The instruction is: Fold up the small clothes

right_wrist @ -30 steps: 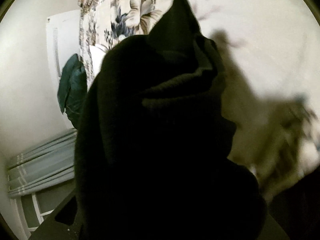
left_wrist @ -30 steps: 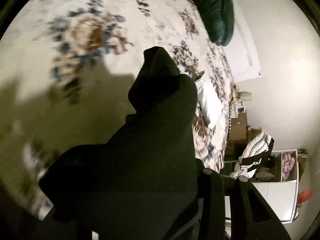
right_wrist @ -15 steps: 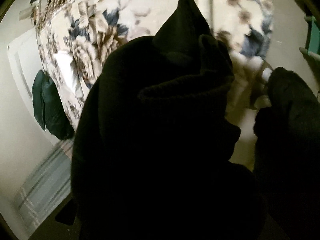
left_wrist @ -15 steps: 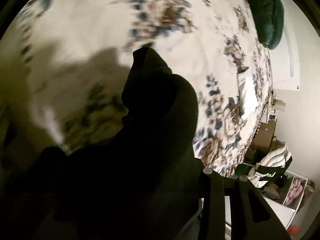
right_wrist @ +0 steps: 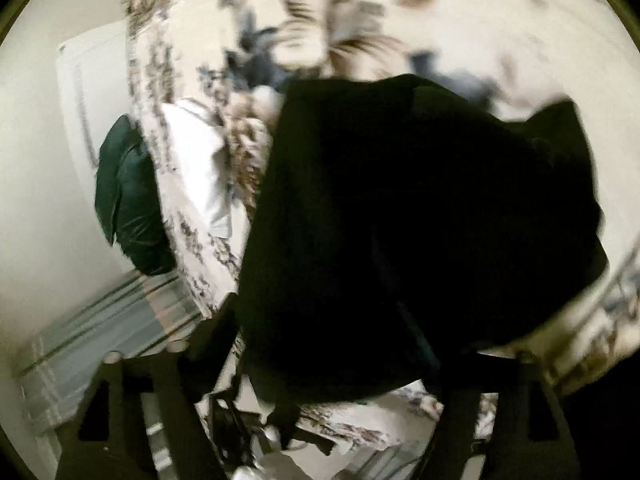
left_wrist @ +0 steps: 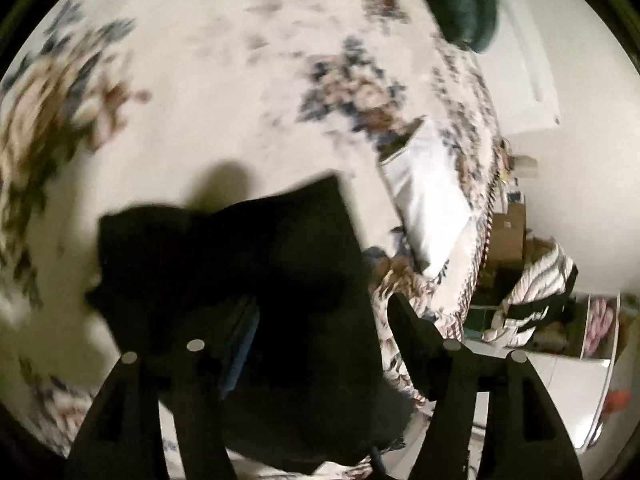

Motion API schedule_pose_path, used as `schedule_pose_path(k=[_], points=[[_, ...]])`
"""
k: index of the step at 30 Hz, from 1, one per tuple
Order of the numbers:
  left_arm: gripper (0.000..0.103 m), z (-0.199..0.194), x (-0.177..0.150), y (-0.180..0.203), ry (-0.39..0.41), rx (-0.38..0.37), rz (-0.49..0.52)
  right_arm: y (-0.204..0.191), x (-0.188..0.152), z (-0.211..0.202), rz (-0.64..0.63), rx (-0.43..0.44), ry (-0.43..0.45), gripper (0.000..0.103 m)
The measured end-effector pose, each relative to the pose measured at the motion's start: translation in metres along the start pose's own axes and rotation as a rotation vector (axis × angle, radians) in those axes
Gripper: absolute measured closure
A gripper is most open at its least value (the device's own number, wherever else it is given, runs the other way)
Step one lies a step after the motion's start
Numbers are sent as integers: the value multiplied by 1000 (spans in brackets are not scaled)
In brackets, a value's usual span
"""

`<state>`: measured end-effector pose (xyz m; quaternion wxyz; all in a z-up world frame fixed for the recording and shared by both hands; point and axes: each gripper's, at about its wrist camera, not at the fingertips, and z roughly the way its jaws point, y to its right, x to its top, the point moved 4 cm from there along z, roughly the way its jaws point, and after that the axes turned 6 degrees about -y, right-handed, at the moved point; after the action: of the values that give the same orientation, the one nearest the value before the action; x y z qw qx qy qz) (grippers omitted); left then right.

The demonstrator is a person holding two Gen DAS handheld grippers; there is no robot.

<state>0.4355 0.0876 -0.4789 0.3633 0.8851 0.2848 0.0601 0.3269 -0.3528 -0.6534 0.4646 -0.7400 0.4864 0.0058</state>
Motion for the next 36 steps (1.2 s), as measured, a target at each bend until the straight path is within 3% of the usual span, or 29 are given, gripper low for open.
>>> schedule_pose_path(k=[1,4,8,10,15,20,21,22,23,25,31,36], points=[[29,-1,-1,1,-1,-6,23,-3,2,-2,-33,-7,8,19],[29,-11,-13,-8,23,32,81,-4,-5,-16,-142,-46,16,7],[29,-16,-26,-35,49,141,124,0,-7,-27,-277,-158,56,7],[29,-11,-29,-57,37,180,97,13,-12,-38,-292,-193,80,7],[29,9,-26,-100,18,160,-33,53,-4,-33,-201,-155,88,8],[30,29,-21,-105,57,124,-44,74,27,-4,-124,-77,173,20],[35,29,-22,-102,78,121,-20,79,34,0,-102,-75,200,29],[62,29,-23,-97,96,111,16,87,40,6,-64,-78,219,62],[69,28,-24,-91,107,128,55,92,43,9,-36,-75,227,73],[80,19,-28,-77,136,150,129,92,39,8,-34,-71,260,77],[82,-23,-33,-65,170,114,180,65,-13,-21,-166,-145,286,79],[78,-7,-29,-96,103,158,151,85,-37,-20,-179,-207,246,79]])
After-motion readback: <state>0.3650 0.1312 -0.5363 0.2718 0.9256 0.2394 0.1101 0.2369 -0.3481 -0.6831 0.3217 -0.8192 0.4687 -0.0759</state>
